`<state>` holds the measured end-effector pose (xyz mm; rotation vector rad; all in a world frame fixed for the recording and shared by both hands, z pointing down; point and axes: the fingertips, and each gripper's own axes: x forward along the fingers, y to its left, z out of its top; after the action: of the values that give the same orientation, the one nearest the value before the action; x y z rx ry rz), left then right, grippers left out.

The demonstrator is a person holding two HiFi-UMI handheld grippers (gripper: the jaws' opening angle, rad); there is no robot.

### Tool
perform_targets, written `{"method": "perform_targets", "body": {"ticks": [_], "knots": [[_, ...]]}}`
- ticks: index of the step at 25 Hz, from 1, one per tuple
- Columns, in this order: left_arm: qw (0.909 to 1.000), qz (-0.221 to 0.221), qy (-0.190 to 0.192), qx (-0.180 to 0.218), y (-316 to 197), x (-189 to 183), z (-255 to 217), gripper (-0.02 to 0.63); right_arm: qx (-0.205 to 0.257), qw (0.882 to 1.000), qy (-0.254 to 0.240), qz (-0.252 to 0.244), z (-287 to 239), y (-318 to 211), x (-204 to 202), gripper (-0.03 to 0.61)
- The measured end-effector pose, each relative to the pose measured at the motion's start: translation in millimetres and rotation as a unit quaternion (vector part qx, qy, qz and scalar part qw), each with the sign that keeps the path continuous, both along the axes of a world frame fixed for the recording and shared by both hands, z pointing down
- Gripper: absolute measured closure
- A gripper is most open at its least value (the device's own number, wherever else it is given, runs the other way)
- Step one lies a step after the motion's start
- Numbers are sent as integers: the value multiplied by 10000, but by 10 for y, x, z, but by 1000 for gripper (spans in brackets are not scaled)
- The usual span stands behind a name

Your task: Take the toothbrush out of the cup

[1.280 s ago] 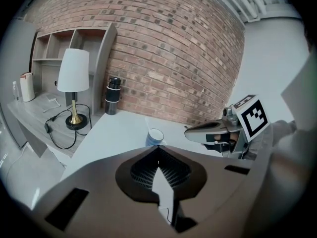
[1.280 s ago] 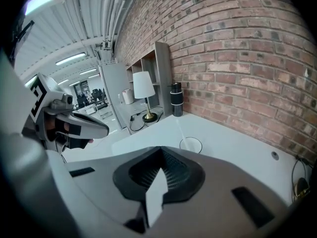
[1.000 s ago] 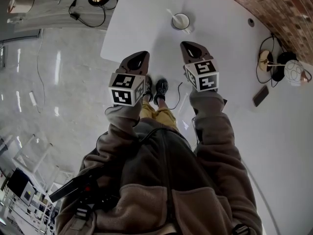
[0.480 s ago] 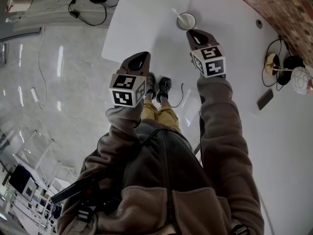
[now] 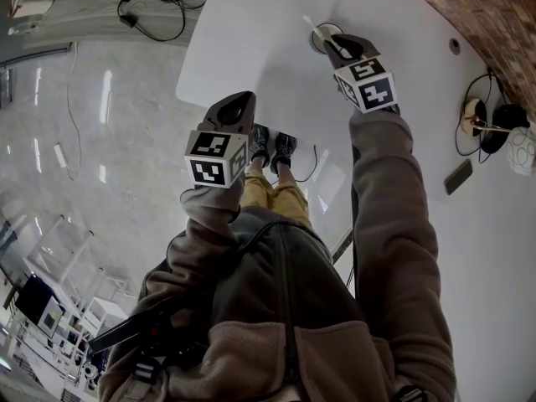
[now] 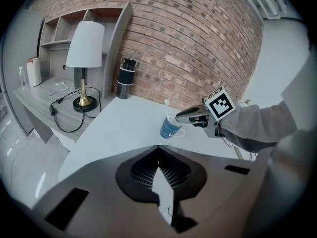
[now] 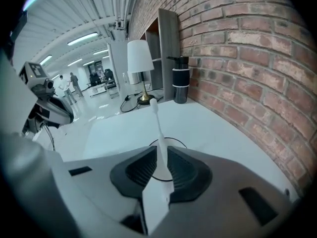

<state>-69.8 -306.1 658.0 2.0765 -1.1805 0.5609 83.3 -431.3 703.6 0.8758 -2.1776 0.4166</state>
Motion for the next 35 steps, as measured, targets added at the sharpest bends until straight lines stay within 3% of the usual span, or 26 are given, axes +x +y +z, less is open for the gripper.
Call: {"method": "perform_targets", "body": {"ticks": [8, 19, 25, 30, 35], "knots": [[9999, -110, -8, -88, 16, -67, 88, 609, -308, 9922, 755, -943, 249, -24, -86, 528], [9997, -204, -28, -134, 10, -126, 116, 609, -421, 9810, 1315, -1362, 386, -84, -109, 529], [9996, -241, -43, -160, 24, -155, 128, 609, -227, 9729, 1657, -1599, 379, -110, -131, 529], [9996, -242, -58, -123, 42, -147, 91, 609, -37, 9783, 1506, -1420, 305, -107, -128, 531], [9998, -220, 1, 20, -10, -93, -21, 609, 143, 9912, 948, -916, -37, -128, -107, 531]]}}
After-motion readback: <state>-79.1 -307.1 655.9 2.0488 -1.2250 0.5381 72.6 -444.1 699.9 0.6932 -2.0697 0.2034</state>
